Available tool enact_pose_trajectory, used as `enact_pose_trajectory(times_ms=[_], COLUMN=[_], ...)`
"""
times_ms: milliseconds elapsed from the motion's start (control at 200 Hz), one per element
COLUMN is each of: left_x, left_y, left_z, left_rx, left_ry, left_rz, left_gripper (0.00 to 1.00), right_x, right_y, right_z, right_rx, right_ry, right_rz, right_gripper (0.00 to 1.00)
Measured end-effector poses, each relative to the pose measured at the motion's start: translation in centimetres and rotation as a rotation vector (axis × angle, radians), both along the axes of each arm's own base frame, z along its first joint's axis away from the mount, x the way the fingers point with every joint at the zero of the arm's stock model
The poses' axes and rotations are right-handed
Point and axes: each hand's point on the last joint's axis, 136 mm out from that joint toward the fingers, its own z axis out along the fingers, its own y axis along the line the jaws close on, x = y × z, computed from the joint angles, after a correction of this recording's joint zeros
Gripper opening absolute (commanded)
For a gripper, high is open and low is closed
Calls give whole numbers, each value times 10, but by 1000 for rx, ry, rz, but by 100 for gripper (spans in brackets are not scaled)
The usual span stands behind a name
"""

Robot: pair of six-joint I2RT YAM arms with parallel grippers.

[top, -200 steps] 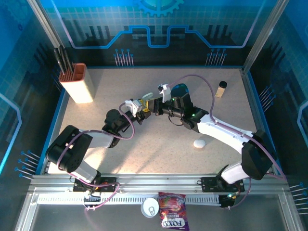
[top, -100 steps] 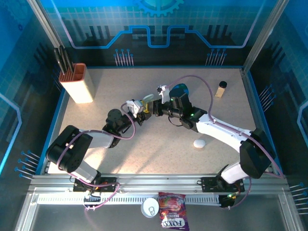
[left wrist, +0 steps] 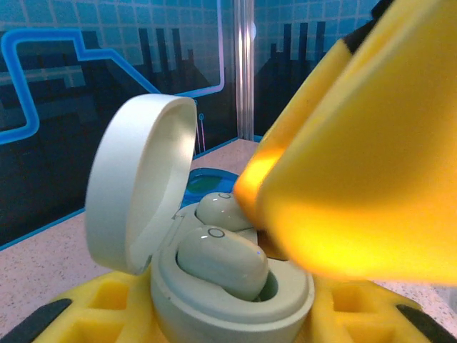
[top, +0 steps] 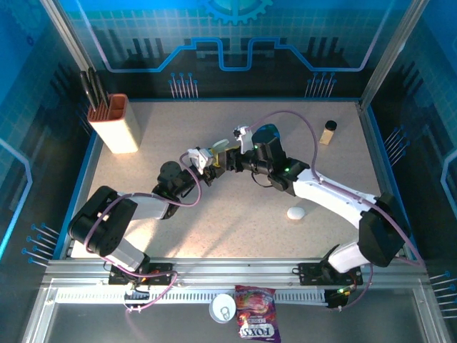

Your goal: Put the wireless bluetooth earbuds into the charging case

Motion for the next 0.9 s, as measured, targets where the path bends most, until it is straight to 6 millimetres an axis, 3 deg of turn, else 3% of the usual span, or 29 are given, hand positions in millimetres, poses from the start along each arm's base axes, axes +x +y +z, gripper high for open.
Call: enact_pose_trajectory(times_ms=[110,270,515,735,900], left_x=[0,0,-4,-4,-4], left_y=[0,0,-3,-3,-3], left_z=[1,2,2,1,1], left_rx=[10,44,91,110,111], left_ry=[-19,-59,-116,-134,-130], left_rz=[1,0,-22,-20,-18], left_gripper=[35,36,36,36,36], right_x=[-7,-10,14,36,32], right_y=[-7,-15,-6,8,4], right_z=[17,41,52,27,-1], right_rx=[5,14,-71,-176,-244], right_ry=[-49,-122,-113,-24,53], right_rz=[6,-7,-37,-44,-37], right_gripper=[50,40,36,35,35])
